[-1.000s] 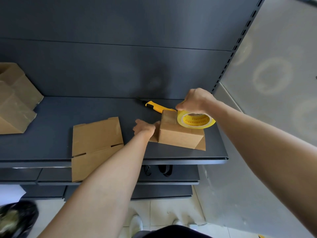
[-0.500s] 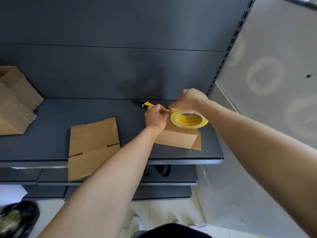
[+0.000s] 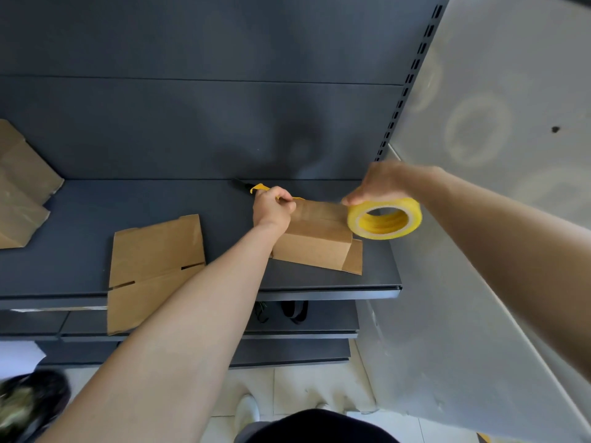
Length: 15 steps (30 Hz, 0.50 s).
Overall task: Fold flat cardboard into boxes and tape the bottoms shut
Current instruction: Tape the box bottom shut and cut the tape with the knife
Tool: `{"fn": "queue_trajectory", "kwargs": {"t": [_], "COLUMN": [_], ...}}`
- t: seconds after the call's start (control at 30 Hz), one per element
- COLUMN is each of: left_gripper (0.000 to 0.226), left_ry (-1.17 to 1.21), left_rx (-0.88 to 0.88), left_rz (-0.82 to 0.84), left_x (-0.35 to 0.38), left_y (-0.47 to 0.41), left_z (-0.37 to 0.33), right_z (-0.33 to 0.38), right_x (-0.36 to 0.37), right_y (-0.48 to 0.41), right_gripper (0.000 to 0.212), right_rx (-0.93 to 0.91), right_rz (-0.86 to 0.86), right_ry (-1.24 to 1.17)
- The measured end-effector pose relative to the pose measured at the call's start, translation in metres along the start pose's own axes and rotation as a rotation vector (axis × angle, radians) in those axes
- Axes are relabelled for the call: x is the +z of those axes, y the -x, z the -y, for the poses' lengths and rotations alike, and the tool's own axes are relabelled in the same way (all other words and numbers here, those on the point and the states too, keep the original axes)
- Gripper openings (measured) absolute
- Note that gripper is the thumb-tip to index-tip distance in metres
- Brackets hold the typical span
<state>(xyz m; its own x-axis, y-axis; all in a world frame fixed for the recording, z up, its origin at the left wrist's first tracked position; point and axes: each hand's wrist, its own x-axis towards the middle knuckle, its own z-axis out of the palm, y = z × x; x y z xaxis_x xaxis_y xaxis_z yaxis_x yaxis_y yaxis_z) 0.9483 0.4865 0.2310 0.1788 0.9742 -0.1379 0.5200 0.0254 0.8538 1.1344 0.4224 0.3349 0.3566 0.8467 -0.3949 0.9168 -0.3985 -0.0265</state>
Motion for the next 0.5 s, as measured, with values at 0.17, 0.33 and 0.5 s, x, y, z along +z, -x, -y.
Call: {"fn": "queue_trajectory", "kwargs": {"t": [0.17, 0.33, 0.5], "left_gripper": [0.006, 0.006, 0.008], "left_ry": [-0.031, -0.045, -0.051], "left_rx": [0.019, 0.025, 0.02], "left_rz": [0.014, 0.013, 0.013], "left_x": [0.0, -0.001, -0.001], "left_y": [0.001, 0.002, 0.003], "left_z": [-0.002, -0.002, -0.002], "right_z": [-0.025, -0.03, -0.034], "right_x": [0.037, 0.047, 0.058], "right_y": [-0.004, -0.014, -0.02], "right_gripper": [0.059, 0.067, 0.067], "right_rx": [0.05, 0.054, 0.053], "right_rz": [0.072, 0.077, 0.137], "right_ry": [-0.026, -0.093, -0.167]}}
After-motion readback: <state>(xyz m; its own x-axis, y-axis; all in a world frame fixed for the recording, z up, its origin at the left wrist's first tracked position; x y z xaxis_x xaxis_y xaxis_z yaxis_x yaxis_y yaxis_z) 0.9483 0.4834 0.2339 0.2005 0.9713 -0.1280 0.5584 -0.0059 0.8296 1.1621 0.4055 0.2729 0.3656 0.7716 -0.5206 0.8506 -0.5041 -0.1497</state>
